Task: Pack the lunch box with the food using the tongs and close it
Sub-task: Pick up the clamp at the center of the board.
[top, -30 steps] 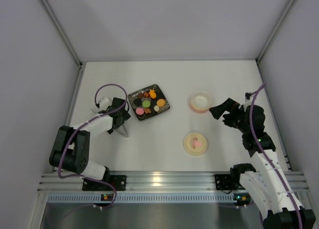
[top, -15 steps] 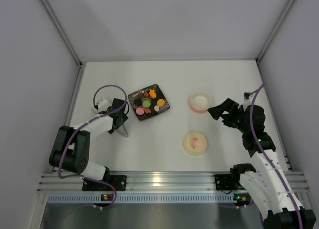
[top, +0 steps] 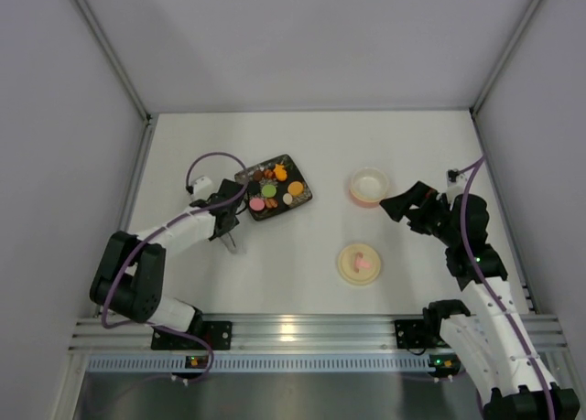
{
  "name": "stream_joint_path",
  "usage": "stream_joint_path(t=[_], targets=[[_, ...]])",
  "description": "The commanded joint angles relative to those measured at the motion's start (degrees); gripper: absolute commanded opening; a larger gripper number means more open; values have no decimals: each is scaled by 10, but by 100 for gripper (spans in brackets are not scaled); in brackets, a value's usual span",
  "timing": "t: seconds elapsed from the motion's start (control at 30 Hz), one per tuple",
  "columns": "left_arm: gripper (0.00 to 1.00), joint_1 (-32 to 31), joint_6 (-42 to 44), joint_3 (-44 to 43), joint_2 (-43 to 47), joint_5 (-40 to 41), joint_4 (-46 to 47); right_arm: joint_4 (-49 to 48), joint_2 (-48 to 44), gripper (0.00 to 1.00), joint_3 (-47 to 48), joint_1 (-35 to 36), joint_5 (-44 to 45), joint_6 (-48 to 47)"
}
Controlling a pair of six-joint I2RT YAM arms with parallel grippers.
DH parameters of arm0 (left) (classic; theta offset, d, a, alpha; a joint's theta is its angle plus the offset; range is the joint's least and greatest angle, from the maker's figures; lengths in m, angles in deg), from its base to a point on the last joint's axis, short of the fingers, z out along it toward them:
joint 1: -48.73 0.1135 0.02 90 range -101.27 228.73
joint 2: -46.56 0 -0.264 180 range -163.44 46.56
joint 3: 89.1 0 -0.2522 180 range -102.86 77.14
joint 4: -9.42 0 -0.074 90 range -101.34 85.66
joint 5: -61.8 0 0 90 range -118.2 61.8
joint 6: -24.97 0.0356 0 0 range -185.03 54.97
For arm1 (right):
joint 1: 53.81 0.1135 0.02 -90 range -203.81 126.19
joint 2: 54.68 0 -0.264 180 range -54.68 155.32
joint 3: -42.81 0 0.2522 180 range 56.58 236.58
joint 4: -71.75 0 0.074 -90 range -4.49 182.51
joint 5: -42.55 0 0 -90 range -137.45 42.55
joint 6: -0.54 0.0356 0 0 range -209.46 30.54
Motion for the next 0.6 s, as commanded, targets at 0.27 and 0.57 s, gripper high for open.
stream_joint_path(t=[0.27, 0.57], targets=[[56, -49, 44, -74, 144, 53, -107, -31, -6, 100, -2, -10, -9, 8], [59, -73, 100, -103, 243, 18, -130, -38, -1, 99, -4, -10, -12, 14]])
